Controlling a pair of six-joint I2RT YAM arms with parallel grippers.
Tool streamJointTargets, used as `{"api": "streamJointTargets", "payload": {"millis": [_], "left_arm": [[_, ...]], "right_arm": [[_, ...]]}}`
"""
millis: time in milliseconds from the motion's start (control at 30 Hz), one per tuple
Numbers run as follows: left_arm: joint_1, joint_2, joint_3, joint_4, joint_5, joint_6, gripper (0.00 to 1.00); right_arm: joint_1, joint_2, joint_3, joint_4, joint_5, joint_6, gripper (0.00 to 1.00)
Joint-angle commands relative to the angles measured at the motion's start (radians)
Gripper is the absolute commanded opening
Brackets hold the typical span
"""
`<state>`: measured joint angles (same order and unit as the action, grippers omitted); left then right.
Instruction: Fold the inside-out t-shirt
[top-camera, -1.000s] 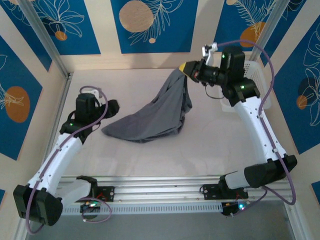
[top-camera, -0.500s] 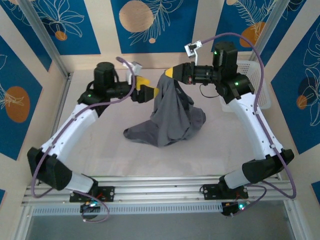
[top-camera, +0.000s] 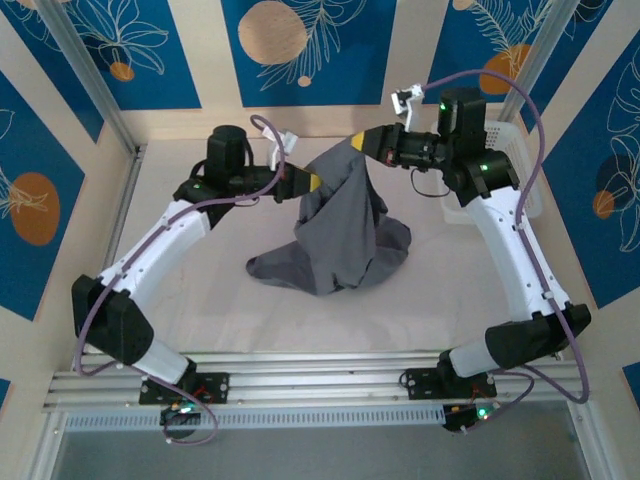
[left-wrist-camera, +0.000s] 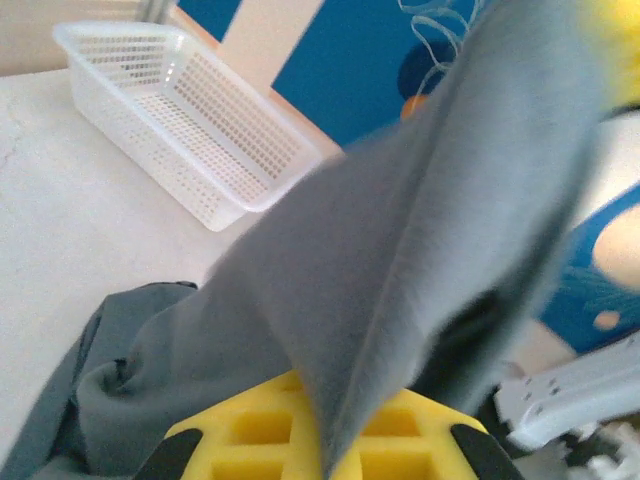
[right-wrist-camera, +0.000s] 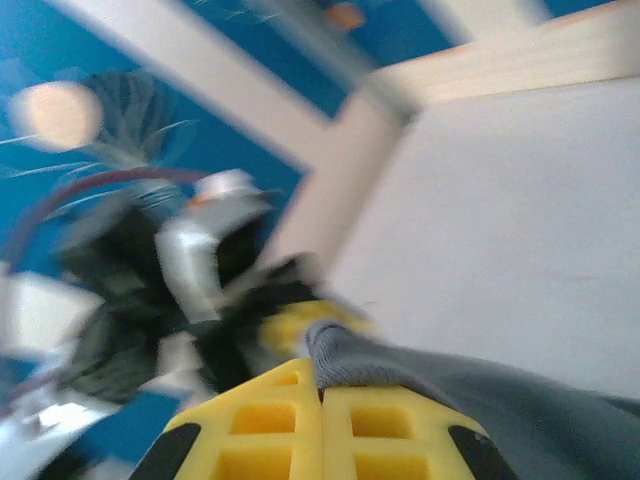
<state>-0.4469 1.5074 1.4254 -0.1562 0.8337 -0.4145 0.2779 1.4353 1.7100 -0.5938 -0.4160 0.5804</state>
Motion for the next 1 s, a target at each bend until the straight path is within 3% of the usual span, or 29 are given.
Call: {"api": "streamJointTargets", "payload": {"millis": [0,100,167,233,267,333,400,533,600,700,800,867,933,967], "left_arm": [[0.018,-0.081,0.025,0.016,-0.006,-0.229,0.00],[0.019,-0.077,0.084,-0.133,-0.041,-0.248,0.00],[0.019,-0.089,0.101,-0.239,-0.114,-0.197,0.00],[0.019,-0.105,0.094,-0.281,-0.202,-0.183,0.00],[0.018,-0.108,0.093,-0.289,-0.225,-0.186,0.00],[0.018,-0.106,0.103,-0.304,-0.257,-0.199,0.00],[0.017,-0.097,0.125,-0.316,-0.270,-0.208,0.00],[-0.002,-0.070,0.207,-0.397,-0.353,-0.192,0.00],[-0.012,-0.060,0.237,-0.419,-0.370,-0.188,0.00],[-0.018,-0.053,0.266,-0.430,-0.370,-0.200,0.00],[-0.021,-0.053,0.286,-0.455,-0.368,-0.191,0.00],[-0.022,-0.059,0.284,-0.463,-0.367,-0.185,0.00],[-0.022,-0.065,0.276,-0.465,-0.374,-0.183,0.00],[-0.022,-0.068,0.274,-0.465,-0.372,-0.184,0.00]], "right_arm": [[-0.009,0.032,-0.120,-0.120,0.475,-0.245,0.00],[-0.009,0.089,-0.122,-0.149,0.428,-0.257,0.00],[0.004,0.065,-0.123,-0.118,0.378,-0.229,0.16],[0.002,0.001,-0.136,-0.083,0.370,-0.162,0.41],[-0.001,-0.037,-0.150,-0.072,0.369,-0.128,0.46],[0.014,-0.131,-0.229,-0.020,0.383,-0.046,0.48],[0.102,-0.233,-0.363,0.075,0.416,0.038,0.48],[0.455,-0.318,-0.542,0.263,0.645,0.112,0.46],[0.557,-0.279,-0.543,0.311,0.751,0.068,0.46],[0.540,-0.146,-0.426,0.202,0.732,0.083,0.41],[0.562,-0.033,-0.356,0.190,0.747,-0.004,0.42],[0.565,0.014,-0.331,0.201,0.811,-0.044,0.49],[0.558,0.054,-0.315,0.229,0.911,-0.065,0.66],[0.553,0.064,-0.313,0.243,0.929,-0.076,0.68]]}}
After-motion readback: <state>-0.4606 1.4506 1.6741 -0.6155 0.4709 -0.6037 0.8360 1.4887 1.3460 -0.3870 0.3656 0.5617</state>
